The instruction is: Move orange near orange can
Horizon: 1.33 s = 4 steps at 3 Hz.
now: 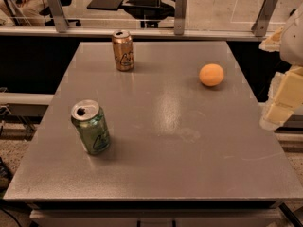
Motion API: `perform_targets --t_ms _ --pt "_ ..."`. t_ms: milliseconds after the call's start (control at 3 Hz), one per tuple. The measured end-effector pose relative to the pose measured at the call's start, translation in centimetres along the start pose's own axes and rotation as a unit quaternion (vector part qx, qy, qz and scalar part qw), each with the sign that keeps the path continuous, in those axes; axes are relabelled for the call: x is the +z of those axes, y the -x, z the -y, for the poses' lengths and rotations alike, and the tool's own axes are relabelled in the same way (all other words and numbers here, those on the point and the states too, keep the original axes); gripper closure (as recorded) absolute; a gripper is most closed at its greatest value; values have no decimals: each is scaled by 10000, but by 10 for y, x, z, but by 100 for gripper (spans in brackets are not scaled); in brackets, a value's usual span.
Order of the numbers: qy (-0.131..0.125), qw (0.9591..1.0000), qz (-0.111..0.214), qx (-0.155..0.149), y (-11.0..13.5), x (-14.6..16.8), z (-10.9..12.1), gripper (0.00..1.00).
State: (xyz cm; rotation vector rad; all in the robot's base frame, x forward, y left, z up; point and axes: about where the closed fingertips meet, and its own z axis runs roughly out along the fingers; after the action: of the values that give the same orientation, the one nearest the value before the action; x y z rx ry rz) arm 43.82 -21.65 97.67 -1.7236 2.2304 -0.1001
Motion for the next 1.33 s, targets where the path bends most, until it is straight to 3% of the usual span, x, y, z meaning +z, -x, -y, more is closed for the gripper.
perform_targets --t_ms 667,1000,1333 --pt "-118 9999 65 -10 4 4 10 0" --pt "-254 9994 214 94 10 18 36 0" --pt "-291 9982 402 337 14 51 81 0"
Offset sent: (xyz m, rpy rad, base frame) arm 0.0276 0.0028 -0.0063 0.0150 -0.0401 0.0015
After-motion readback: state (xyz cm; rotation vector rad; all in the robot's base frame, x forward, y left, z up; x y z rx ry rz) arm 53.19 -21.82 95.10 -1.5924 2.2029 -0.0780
